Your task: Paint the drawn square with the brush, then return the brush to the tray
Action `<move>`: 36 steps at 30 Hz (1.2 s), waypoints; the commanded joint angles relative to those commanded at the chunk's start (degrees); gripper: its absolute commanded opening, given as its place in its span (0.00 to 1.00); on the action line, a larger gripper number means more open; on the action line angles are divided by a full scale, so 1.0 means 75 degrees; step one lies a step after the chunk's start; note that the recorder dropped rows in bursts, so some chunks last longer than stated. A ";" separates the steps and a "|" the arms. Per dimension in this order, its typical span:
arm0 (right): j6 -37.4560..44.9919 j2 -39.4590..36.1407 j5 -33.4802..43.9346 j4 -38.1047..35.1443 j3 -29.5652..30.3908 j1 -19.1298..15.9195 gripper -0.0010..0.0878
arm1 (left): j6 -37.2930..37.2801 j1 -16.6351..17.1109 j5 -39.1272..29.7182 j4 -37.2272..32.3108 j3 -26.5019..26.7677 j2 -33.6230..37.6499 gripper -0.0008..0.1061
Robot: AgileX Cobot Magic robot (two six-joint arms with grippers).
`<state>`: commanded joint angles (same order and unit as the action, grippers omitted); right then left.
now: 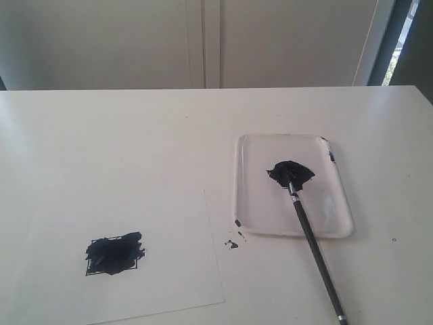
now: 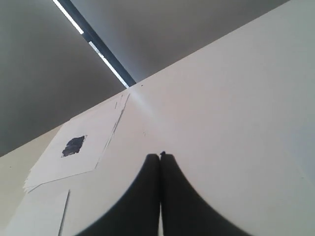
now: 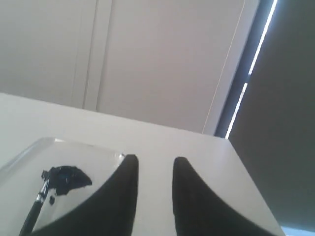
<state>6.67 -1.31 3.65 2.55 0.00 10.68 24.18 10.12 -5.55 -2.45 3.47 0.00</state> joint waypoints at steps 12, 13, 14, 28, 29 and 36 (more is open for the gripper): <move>0.0000 0.0175 0.1481 0.0000 0.0000 0.0000 0.28 | 0.0000 -0.0015 -0.1010 0.0148 -0.0463 0.0000 0.01; 0.0000 0.0175 0.1516 0.0000 0.0000 0.0000 0.28 | 0.0000 -0.0015 -0.1111 0.0182 -0.0463 0.0000 0.01; 0.0000 0.0175 0.1550 0.0000 0.0000 0.0000 0.28 | 0.0000 -0.0015 -0.1124 0.0232 -0.0463 0.0000 0.01; 0.0000 0.0175 0.1565 0.0000 0.0000 0.0000 0.28 | 0.0000 -0.0015 -0.1127 0.1452 -0.0463 0.0000 0.01; 0.0000 0.0175 0.1596 0.0000 0.0000 0.0000 0.28 | 0.0000 -0.0015 -0.1112 0.1452 -0.0463 0.0000 0.01; 0.0000 0.0175 0.2257 0.0000 0.0000 0.0000 0.28 | -0.0030 -0.0015 -0.1097 0.1485 -0.0463 0.0000 0.01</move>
<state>6.67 0.00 20.58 2.55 0.00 10.68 23.95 10.01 -13.78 8.69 0.00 0.00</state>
